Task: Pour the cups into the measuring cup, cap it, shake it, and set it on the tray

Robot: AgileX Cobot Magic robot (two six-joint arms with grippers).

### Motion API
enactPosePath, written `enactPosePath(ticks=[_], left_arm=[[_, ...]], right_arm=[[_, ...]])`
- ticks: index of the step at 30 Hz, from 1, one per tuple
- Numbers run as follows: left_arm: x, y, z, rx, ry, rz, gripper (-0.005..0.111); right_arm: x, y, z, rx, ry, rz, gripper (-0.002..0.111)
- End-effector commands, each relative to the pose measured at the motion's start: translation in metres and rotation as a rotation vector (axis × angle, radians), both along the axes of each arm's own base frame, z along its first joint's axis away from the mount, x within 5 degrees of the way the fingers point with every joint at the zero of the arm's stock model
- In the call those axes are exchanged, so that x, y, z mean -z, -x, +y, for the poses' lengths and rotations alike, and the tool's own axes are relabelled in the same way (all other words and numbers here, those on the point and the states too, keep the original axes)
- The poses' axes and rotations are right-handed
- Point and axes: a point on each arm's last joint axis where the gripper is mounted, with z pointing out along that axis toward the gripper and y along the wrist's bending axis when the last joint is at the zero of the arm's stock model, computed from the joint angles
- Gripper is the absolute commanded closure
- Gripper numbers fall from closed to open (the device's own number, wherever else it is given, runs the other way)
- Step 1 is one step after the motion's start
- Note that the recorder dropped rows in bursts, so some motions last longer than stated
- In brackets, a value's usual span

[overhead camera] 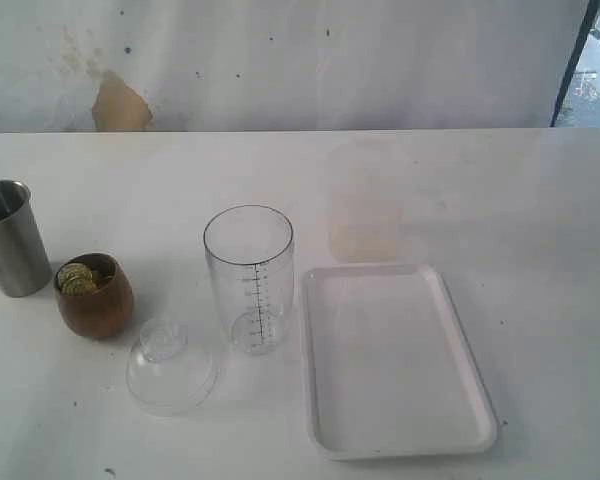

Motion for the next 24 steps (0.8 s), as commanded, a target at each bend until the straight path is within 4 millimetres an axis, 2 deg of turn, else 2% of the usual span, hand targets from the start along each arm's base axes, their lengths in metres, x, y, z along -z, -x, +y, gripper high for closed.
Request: enactPosePath(ticks=[1,4,8,10,12,13,14,15,17,18,21,24], left_arm=[[-0.019,0.003,0.003,0.007,0.292,-0.226,0.106],[-0.031,0.007,0.006,0.013,0.364,-0.369,0.106],[-0.037,0.01,0.007,0.055,0.515,-0.457,0.106],[-0.039,0.011,0.005,0.078,0.488,-0.469,0.106],[-0.056,0.015,0.0,0.096,0.319,-0.487,0.105],[-0.074,0.015,-0.003,0.098,0.203,-0.476,0.097],[-0.081,0.014,-0.004,0.099,0.179,-0.479,0.089],[-0.097,0.012,-0.004,0.098,0.173,-0.472,0.066],[-0.113,0.004,-0.003,0.082,0.176,-0.408,0.02],[-0.119,0.0,-0.003,0.074,0.145,-0.371,0.001],[-0.123,-0.012,-0.005,0.078,0.048,-0.337,0.002],[-0.115,-0.026,-0.007,0.094,-0.021,-0.258,0.002]], right_arm=[[-0.001,0.0,0.0,0.0,0.0,-0.011,0.108],[-0.001,0.0,0.0,0.0,0.0,-0.011,0.108],[-0.001,0.0,0.0,0.0,0.0,-0.011,0.108],[-0.001,0.0,0.0,0.0,0.0,-0.011,0.108],[-0.001,0.0,0.0,0.0,0.0,-0.011,0.108],[-0.001,0.0,0.0,0.0,0.0,-0.011,0.108],[-0.001,0.0,0.0,0.0,0.0,-0.011,0.108],[-0.001,0.0,0.0,0.0,0.0,-0.011,0.108],[-0.001,0.0,0.0,0.0,0.0,-0.011,0.108],[-0.001,0.0,0.0,0.0,0.0,-0.011,0.108],[-0.001,0.0,0.0,0.0,-0.002,-0.011,0.108],[-0.001,0.0,0.0,0.0,-0.002,-0.011,0.108]])
